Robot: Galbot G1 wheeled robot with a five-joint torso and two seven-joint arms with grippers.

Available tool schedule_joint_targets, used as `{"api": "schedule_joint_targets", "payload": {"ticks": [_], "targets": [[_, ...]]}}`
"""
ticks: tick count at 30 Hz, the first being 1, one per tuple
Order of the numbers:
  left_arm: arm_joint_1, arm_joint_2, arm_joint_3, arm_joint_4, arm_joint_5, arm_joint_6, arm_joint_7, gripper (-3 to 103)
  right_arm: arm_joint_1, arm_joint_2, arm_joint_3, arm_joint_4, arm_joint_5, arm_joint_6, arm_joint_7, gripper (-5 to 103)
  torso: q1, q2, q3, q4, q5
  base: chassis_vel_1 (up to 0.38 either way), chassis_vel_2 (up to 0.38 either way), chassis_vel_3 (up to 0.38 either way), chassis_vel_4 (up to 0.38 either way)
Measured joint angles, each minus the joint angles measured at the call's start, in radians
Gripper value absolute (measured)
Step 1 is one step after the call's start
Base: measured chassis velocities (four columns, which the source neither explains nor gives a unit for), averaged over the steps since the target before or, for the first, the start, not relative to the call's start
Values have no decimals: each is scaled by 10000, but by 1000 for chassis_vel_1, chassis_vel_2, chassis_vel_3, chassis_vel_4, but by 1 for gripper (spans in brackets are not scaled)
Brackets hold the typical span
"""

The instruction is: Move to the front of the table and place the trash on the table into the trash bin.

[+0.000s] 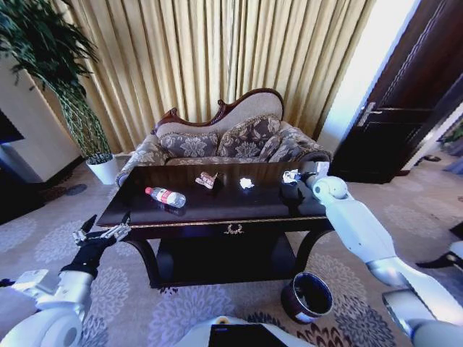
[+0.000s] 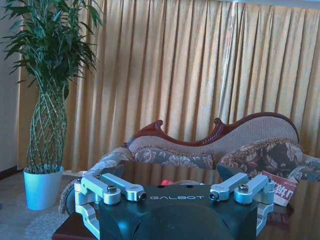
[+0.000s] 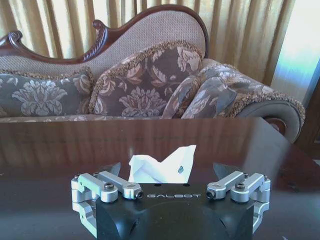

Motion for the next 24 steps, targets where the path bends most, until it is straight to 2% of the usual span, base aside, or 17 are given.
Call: {"api": "schedule_joint_targets", "payload": {"ticks": [16,18,19,21,24], "targets": [[-48,-5,-11,0,-46,-2,0,100,246,91,-256,-617,-275,17,-407,101,-1,0,0,-1,0,0,0,0,0],[-48,11,-21,0,-69,-2,0,100,245,101,-253,-604,-276,31,-431,91,-1,0,0,-1,1,0,0,0,0],[-48,11,-21,0,-69,-2,0,100,245,101,-253,-604,-276,31,-431,91,-1,0,0,-1,1,0,0,0,0],[-44,9,-23,0,-77,-2,1,100,239,101,-259,-554,-273,58,-452,80,-1,0,0,-1,1,0,0,0,0],[-34,3,-28,0,-79,-3,2,100,234,97,-266,-534,-271,70,-456,75,0,0,0,-1,0,0,0,0,0]]}}
